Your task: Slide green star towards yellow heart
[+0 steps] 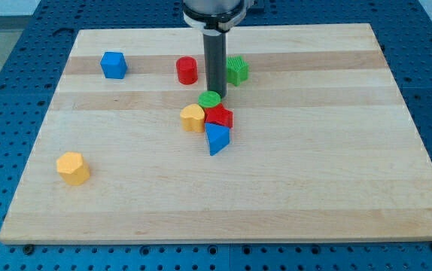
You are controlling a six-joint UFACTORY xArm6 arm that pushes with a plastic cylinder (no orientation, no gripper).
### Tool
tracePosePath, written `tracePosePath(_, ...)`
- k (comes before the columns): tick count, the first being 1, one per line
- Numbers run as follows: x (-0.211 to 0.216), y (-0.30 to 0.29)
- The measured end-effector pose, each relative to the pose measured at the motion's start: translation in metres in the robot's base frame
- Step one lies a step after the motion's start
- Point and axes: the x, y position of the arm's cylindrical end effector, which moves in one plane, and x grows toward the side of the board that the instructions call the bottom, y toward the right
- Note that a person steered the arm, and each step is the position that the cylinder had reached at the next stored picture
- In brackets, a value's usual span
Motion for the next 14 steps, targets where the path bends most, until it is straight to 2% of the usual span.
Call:
tracePosePath(2, -0.029, 0.111)
tracePosePath(3, -0.074, 0.117)
tracePosePath(4, -0.088, 0.076)
tracePosePath(5, -0.085, 0.015)
tracePosePath(6, -0.076, -0.006)
tracePosePath(7, -0.098, 0.027)
tracePosePath(8, -0.101, 0.079)
tracePosePath(9, -0.078, 0.079)
tracePosePath(12, -0.035, -0.075)
tracePosePath(13, -0.029, -0.085)
tracePosePath(14, -0.042, -0.058)
